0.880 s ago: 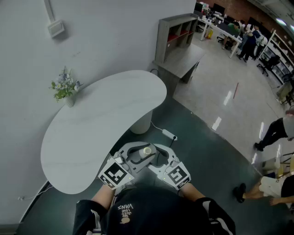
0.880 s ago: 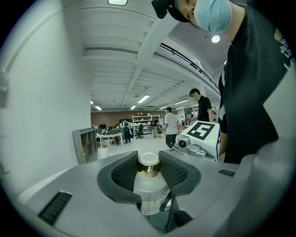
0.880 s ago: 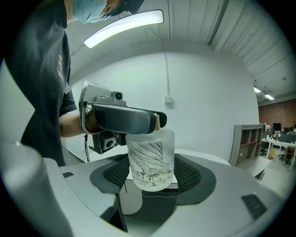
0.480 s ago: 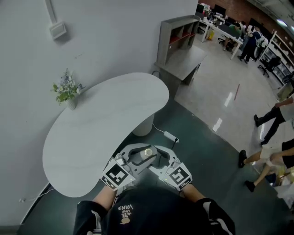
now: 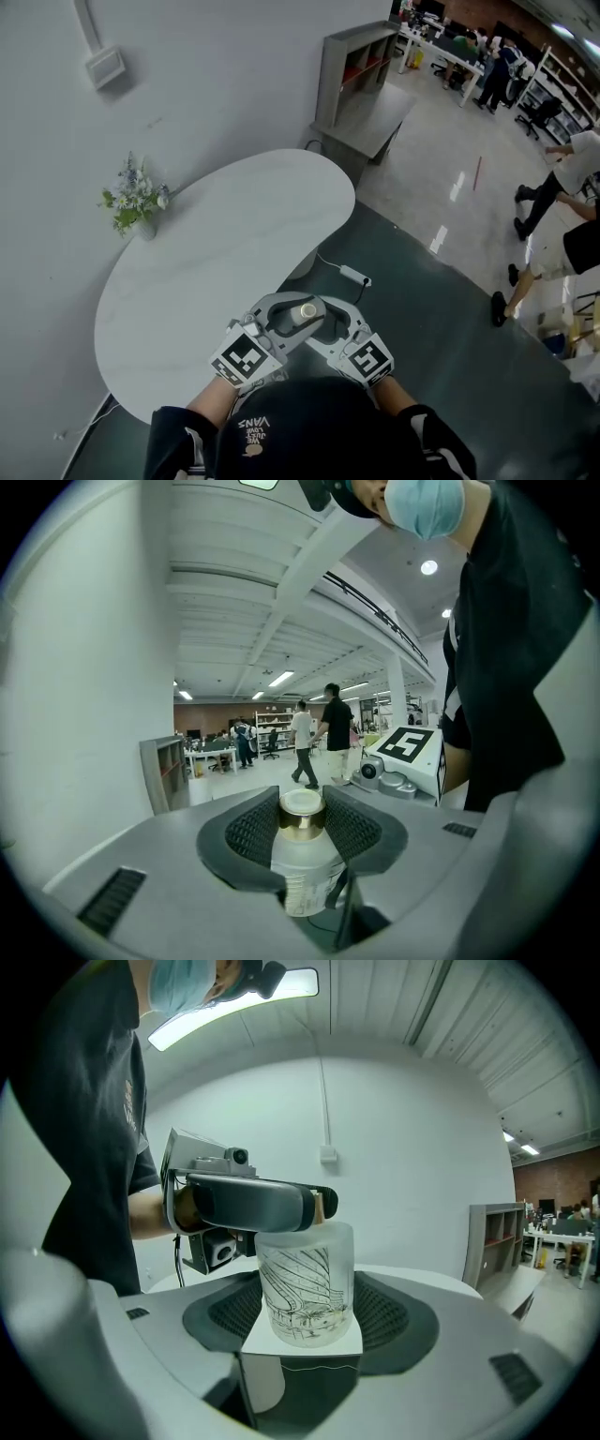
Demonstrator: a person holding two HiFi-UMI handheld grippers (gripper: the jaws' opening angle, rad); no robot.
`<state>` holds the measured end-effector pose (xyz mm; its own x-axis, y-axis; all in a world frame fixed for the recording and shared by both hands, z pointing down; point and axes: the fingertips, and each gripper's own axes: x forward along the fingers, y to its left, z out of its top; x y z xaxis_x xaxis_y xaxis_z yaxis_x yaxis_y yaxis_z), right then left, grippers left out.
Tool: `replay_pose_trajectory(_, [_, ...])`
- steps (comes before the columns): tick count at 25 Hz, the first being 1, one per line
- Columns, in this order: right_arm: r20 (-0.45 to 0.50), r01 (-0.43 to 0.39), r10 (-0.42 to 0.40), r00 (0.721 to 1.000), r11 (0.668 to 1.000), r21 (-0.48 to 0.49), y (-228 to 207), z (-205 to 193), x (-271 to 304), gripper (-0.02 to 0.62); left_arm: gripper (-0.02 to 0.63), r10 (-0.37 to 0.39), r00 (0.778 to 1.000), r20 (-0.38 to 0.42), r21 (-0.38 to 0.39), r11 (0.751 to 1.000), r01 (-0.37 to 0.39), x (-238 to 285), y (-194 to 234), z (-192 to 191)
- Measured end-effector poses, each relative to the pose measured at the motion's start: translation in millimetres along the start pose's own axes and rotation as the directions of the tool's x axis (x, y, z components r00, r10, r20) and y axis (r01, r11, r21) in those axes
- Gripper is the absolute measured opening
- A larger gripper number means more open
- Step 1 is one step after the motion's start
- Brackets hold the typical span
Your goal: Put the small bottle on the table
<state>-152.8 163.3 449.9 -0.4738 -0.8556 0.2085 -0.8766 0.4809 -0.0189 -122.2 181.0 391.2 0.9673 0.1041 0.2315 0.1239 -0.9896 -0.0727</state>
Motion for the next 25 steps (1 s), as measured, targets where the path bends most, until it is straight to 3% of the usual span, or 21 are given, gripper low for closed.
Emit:
replay_pose_trajectory(5, [-0.012,-0.014,0.014,1.000,1.000,0.024,-23.3,-2.4,18.8,0.267,0.160,0.017,1.000,0.011,-0.030,0.999,-0.016,9.5,29.7,-7.4])
replay_pose_trajectory(12, [-0.032,-0.121,0.120,0.992,0.992,-0.023,-92.0,3.1,31.8,0.268,0.160,0.125,0.992,0.024,-0.052,0.991,-0.123,56.8,84.7,1.2])
replay_pose_trajectory(25, [-0.032,-0.323,0.321,0.947,0.940,-0.108,-206.0,-0.1,40.7,0.267,0.160,0.338,0.941,-0.005,-0.065,0.939,-0.338,144.7,162.3,10.5])
